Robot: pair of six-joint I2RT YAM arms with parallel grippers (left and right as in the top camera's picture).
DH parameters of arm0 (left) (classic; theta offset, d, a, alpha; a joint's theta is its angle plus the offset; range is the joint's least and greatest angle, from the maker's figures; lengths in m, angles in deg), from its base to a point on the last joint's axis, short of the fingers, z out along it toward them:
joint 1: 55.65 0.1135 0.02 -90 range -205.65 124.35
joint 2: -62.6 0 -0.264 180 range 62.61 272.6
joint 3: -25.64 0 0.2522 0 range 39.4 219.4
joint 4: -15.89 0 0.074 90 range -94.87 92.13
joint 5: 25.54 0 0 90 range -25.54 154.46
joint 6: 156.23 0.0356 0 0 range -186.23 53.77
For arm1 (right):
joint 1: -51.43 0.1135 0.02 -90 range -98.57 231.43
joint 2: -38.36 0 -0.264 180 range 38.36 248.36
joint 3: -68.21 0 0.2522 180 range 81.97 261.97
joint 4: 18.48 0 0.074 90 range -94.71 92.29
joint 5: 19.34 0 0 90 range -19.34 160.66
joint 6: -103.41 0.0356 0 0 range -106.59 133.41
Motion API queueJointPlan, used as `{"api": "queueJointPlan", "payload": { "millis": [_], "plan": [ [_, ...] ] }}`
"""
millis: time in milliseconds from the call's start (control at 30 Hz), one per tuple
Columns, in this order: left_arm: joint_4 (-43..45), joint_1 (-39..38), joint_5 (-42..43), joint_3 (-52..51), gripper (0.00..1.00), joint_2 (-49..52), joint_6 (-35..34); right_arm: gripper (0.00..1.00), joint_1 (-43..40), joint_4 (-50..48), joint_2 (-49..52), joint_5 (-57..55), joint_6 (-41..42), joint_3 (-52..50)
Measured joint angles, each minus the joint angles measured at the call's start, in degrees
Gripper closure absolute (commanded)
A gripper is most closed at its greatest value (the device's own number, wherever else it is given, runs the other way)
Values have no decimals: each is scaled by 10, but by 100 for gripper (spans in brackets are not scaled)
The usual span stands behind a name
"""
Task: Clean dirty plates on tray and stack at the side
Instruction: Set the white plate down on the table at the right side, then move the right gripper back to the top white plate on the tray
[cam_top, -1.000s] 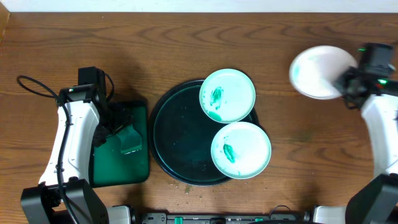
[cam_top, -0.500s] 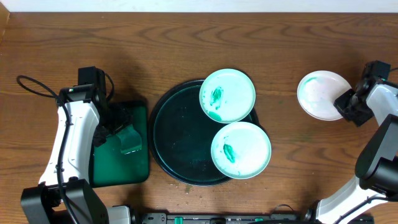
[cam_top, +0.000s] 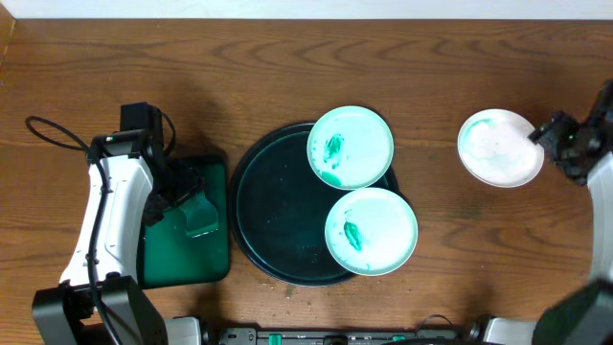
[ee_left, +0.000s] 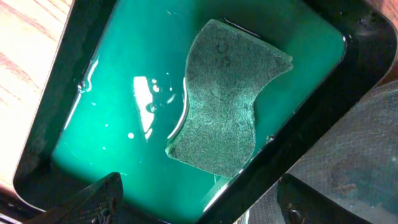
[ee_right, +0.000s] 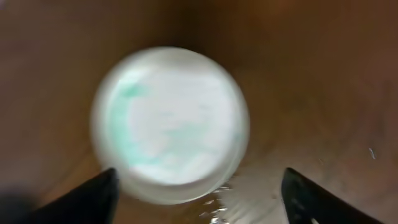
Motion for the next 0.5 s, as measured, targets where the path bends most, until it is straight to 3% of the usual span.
{"api": "queueJointPlan", "payload": {
  "millis": [100,200,367,500],
  "plan": [
    [0,0,0,0,20,0,0,21,32,8,-38,66,-64,5],
    [0,0,0,0,20,0,0,4,70,19,-41,125,-113,5],
    [-1,0,0,0,20,0,0,14,142,24,-5,186,-189,4],
    [-2,0,0,0,20,0,0,11,195,0,56,203,-213,2]
  ]
}}
